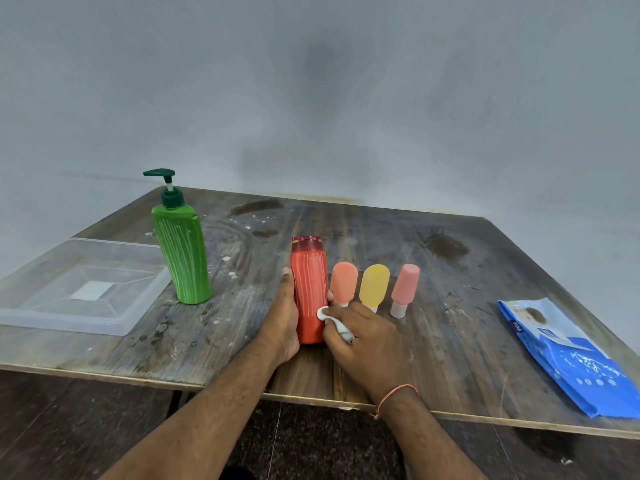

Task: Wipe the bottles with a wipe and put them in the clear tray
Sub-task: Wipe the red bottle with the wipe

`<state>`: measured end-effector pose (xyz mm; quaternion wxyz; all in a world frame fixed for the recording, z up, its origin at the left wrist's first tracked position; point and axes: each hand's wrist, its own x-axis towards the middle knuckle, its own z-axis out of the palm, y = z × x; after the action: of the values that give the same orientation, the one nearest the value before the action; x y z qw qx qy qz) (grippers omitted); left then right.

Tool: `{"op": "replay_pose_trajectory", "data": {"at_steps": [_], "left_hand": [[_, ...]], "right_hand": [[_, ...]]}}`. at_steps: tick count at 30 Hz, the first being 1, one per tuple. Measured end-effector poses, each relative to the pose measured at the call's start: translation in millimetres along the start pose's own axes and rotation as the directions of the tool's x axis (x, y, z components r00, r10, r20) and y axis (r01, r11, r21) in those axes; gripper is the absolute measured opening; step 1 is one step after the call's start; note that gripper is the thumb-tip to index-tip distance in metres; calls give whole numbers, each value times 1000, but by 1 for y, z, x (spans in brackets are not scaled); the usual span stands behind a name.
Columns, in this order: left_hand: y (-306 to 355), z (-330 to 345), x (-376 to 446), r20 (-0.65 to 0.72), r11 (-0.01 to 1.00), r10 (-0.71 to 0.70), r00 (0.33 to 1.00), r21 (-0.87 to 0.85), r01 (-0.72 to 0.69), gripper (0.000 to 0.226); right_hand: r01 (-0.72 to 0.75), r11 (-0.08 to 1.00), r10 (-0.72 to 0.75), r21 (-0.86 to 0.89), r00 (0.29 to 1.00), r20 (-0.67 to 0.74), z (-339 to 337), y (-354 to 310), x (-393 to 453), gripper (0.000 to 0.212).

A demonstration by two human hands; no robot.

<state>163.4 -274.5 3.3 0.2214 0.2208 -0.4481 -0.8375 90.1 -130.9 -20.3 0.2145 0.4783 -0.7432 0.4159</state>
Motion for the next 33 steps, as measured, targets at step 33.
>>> {"op": "replay_pose_trajectory", "data": {"at_steps": [33], "left_hand": [[-8,-5,10,21,998,-11,1000,56,10,96]], "right_hand": [[123,988,-125,-90,992,-15,10,2,-3,19]]}}
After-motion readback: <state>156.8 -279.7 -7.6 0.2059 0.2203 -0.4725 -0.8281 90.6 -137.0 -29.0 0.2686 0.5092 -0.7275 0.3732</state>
